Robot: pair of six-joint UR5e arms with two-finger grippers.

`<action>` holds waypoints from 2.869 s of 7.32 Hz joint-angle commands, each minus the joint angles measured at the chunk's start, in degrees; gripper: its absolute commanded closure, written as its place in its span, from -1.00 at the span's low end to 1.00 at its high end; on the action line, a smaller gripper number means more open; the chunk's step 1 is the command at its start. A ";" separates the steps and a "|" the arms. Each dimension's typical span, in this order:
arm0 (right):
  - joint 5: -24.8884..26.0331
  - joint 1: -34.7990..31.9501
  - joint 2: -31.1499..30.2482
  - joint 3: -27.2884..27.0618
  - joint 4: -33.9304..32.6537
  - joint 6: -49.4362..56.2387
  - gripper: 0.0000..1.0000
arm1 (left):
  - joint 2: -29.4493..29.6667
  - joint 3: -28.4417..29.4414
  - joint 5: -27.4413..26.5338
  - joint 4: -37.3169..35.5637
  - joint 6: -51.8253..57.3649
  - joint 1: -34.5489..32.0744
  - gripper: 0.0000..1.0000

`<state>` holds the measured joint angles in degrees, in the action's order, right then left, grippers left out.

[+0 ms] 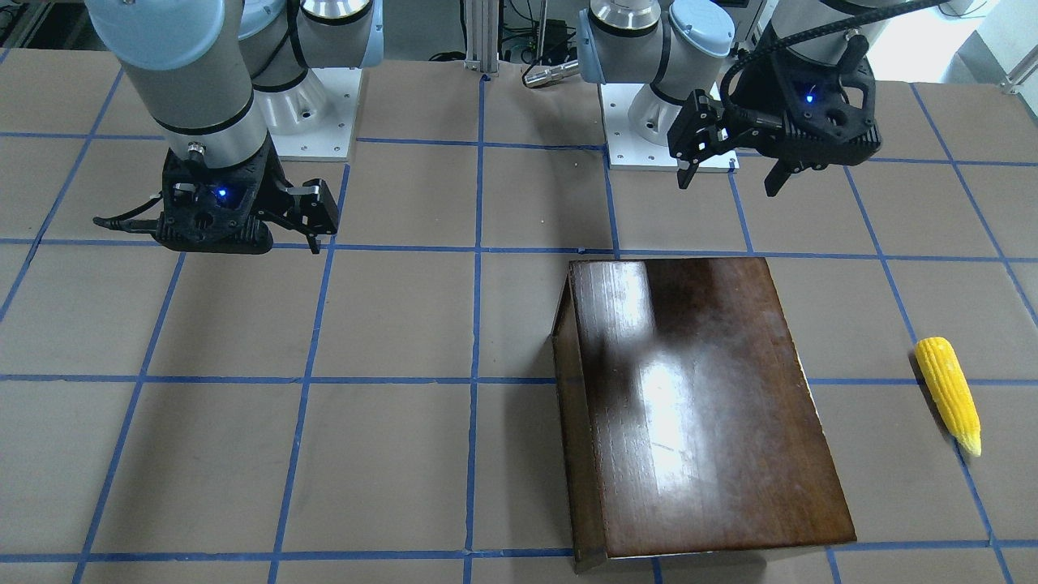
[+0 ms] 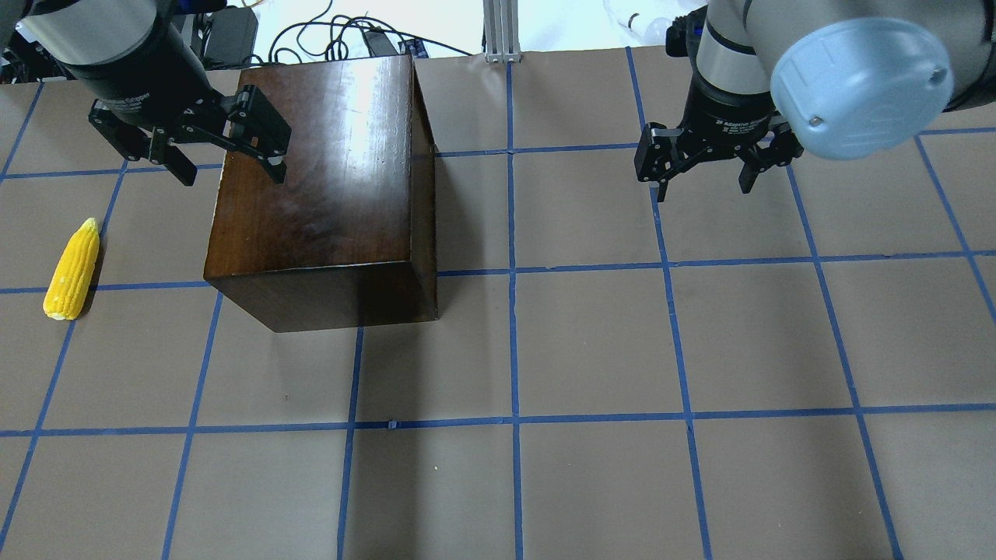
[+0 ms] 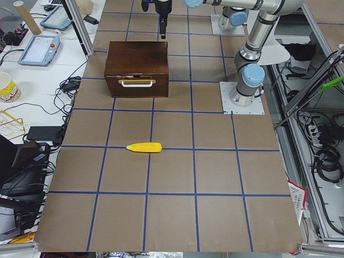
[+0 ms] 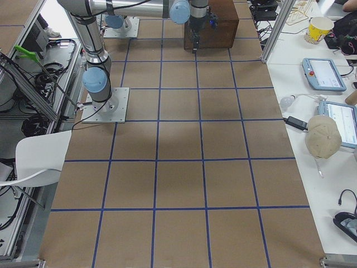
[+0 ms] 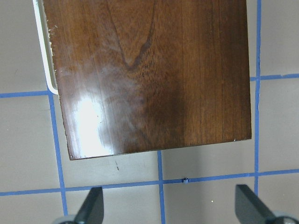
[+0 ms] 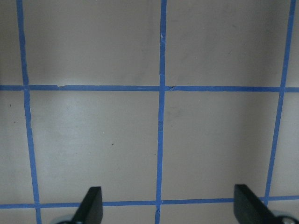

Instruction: Open drawer and put corn inside

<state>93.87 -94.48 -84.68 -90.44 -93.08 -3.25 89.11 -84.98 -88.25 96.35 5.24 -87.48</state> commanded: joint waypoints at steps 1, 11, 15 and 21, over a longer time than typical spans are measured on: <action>0.00 0.00 0.04 0.00 0.00 0.00 -1.00 | 0.19 -0.10 -0.08 -1.41 0.30 0.03 -1.00; 0.00 0.00 -0.04 0.00 0.00 0.00 -1.00 | 0.28 -2.47 -1.84 -7.58 -0.32 0.12 -1.00; 0.00 0.00 0.04 0.00 0.00 0.00 -1.00 | 0.45 -3.44 -1.49 -7.84 -3.92 -0.50 -1.00; 0.00 0.00 -0.04 0.00 0.00 0.00 -1.00 | 4.92 -0.91 -1.84 -7.05 -3.05 2.56 -1.00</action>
<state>93.87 -94.48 -84.72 -90.44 -93.08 -3.25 92.09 -87.22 -90.19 89.44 1.51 -86.68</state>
